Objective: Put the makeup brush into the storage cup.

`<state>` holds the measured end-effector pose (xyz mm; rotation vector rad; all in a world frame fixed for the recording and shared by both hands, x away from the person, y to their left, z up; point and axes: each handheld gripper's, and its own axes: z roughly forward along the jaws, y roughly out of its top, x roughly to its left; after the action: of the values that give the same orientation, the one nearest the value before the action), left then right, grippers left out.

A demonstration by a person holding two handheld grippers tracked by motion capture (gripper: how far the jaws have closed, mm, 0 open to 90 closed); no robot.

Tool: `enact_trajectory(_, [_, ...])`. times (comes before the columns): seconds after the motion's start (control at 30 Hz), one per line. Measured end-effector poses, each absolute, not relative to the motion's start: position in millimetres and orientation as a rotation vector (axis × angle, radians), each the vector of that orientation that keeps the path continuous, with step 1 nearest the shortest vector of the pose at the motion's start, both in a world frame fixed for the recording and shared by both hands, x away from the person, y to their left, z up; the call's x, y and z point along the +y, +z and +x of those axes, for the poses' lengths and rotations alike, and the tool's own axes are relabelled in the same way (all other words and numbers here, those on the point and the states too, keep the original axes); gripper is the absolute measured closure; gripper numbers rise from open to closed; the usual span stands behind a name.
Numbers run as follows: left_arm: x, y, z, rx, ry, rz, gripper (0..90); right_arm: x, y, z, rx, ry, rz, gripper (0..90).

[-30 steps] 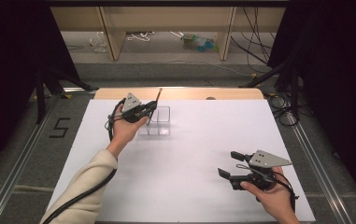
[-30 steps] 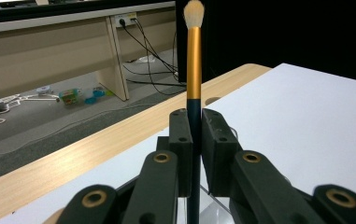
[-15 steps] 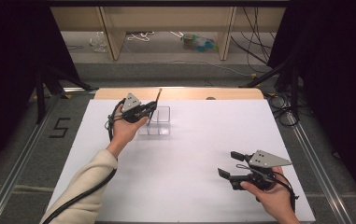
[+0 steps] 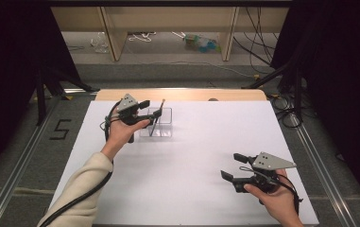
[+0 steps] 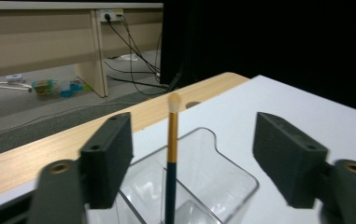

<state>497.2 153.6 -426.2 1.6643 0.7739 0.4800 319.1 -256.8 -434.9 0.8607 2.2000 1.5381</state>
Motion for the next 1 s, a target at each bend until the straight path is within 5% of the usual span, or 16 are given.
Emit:
enact_trajectory(0.3, [161, -414, 473, 0.702, 0.488, 1.683, 17.5, -258, -433, 318, 2.208, 1.488, 0.865, 21.4])
enact_trajectory(1.0, [175, -420, 415, 0.612, 0.449, 1.723, 14.7, -258, -433, 319, 2.161, 1.53, 0.841, 18.2])
